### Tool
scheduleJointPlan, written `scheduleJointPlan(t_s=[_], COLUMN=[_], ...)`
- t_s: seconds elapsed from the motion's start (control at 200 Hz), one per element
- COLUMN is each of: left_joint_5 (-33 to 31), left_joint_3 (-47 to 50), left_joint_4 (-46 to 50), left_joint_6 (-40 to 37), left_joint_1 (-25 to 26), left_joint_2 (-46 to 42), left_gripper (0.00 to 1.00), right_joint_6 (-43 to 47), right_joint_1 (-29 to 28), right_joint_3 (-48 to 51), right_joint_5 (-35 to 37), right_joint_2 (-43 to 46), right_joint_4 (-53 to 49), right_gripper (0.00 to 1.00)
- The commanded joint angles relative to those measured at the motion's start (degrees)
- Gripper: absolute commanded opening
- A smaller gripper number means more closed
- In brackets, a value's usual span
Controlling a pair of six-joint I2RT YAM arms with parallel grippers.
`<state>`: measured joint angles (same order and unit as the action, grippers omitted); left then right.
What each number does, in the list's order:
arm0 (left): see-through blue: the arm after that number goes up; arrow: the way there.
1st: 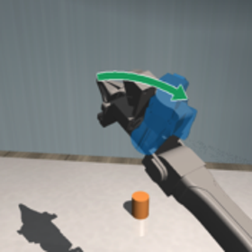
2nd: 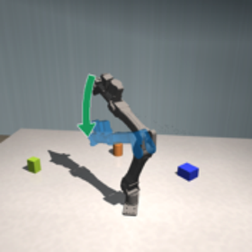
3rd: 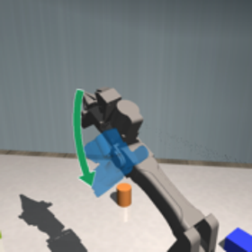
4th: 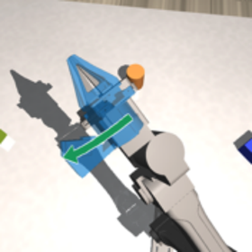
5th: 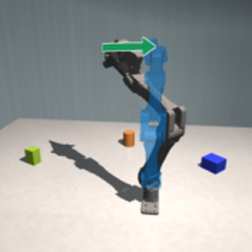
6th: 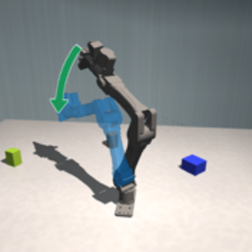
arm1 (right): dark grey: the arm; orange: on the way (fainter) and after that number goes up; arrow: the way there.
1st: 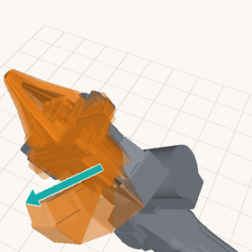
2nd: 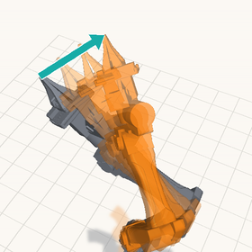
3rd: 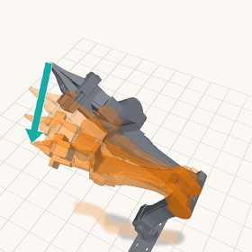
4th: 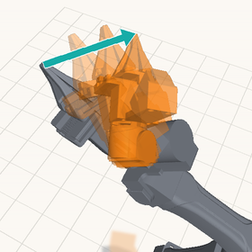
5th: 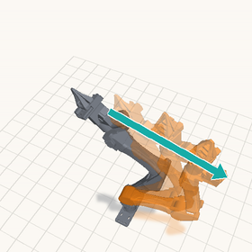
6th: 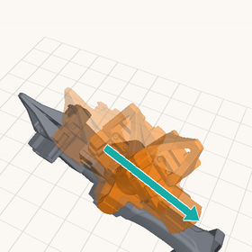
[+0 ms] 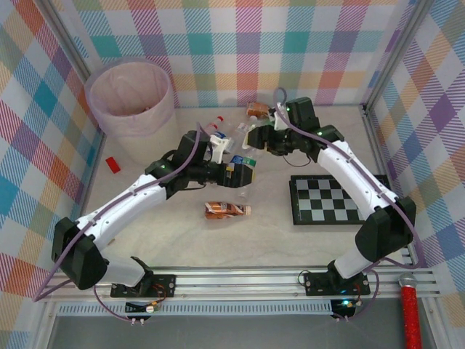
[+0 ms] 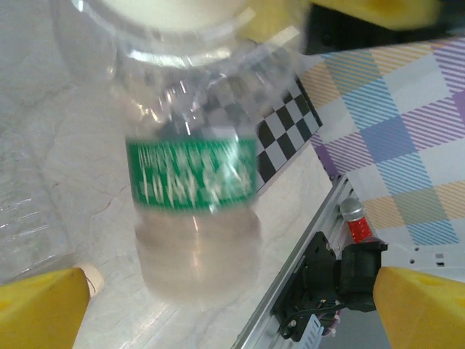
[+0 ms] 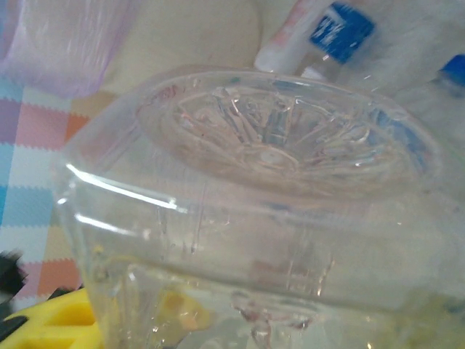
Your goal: Put the plastic bottles in the bin
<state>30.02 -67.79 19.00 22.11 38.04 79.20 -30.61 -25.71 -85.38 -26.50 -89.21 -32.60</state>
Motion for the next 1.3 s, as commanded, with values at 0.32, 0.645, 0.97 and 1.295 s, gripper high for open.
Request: scheduleJointPlan(t_s=[0.32, 0.645, 0.97, 1.295], left_joint_5=[-3.8, -3.7, -4.8, -5.9], left_joint_3=[-2.2, -1.9, -1.2, -4.6], left_joint_4=[-2.6, -5.1, -6.1, -1.4], left_joint_6=[-0.3, 0.4, 1.3, -1.6], left_joint_1=[0.9, 0.9, 0.8, -1.8], left_joint_2=[2.6, 2.6, 2.8, 2.8], left_gripper=[0.63, 0.40, 0.30, 0.28], right_joint_6=[1.3, -1.7, -2.5, -0.9], right_joint_1=[-2.1, -2.1, -0.3, 5.8], right_joint_3=[2.1, 2.4, 1.6, 7.0], right_joint_5=[-5.8, -5.3, -1.3, 4.1], right_joint_2=[0.0, 0.1, 3.9, 16.8], right_joint_4=[3.3, 5.3, -0.7, -6.1], right_gripper=[0.44, 0.50, 0.93, 0.99])
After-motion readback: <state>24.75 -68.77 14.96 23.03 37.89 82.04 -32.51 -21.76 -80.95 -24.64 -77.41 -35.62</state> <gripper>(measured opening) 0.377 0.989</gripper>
